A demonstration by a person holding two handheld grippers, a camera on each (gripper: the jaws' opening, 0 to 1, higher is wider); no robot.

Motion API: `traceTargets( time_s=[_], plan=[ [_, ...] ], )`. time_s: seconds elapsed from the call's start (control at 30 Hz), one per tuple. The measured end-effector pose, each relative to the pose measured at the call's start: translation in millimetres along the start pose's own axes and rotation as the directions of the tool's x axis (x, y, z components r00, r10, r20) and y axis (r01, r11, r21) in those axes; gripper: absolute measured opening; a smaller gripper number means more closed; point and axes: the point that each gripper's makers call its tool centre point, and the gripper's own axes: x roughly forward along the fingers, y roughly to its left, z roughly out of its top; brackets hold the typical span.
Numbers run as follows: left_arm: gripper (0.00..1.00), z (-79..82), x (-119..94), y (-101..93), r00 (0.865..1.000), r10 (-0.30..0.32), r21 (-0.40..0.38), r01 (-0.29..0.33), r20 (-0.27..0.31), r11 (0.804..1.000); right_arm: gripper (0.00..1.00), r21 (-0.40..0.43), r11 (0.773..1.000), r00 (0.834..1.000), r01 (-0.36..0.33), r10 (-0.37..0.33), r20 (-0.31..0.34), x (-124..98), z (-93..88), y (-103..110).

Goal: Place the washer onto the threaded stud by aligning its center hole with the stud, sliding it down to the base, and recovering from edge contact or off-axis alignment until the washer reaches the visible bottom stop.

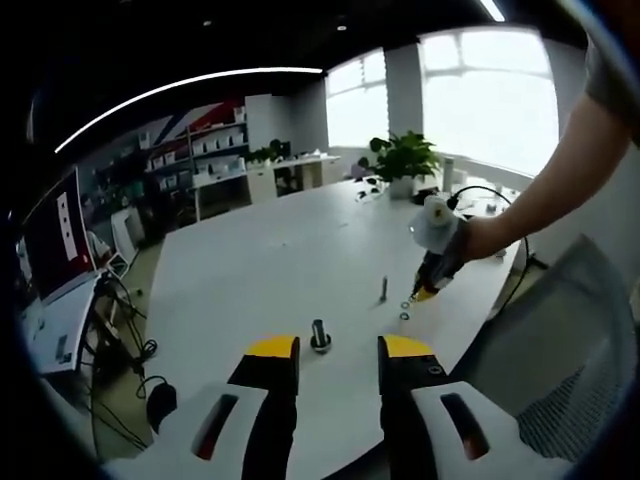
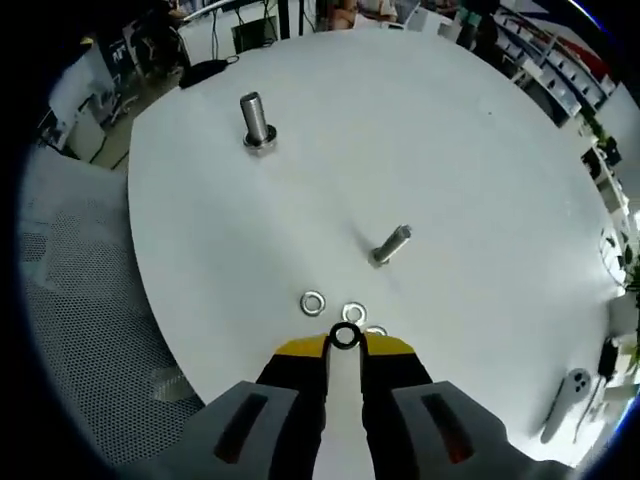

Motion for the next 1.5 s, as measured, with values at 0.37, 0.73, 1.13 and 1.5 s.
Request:
traceTargets(
  time_s=[0.37, 0.73, 1.13, 1.5],
  plan=[
    [0.29, 0.5, 0, 0.2, 1.000, 0.000, 0.001, 0.000, 0.001, 1.000, 0.13, -0.054, 0.997, 0.995, 0.059, -0.055, 0.081, -17, 30.7, -17],
    [0.29, 0.6, 0, -1.7, 1.000, -0.011, 0.005, 0.011, 0.001, 1.000, 0.13, -0.082, 0.993, 0.991, 0.080, -0.070, 0.114, -25, 54.8, -27],
    [0.28, -0.7, 1, -0.6, 1.000, -0.006, 0.007, 0.006, -0.003, 1.000, 0.13, -0.122, 0.990, 0.995, 0.064, -0.054, 0.082, -12, 64.5, -27],
    [0.28, -2.4, 1, -0.5, 1.000, -0.006, 0.003, 0.006, -0.012, 1.000, 0.13, -0.125, 0.991, 0.998, 0.049, -0.045, 0.040, -3, 57.1, -29]
  ],
)
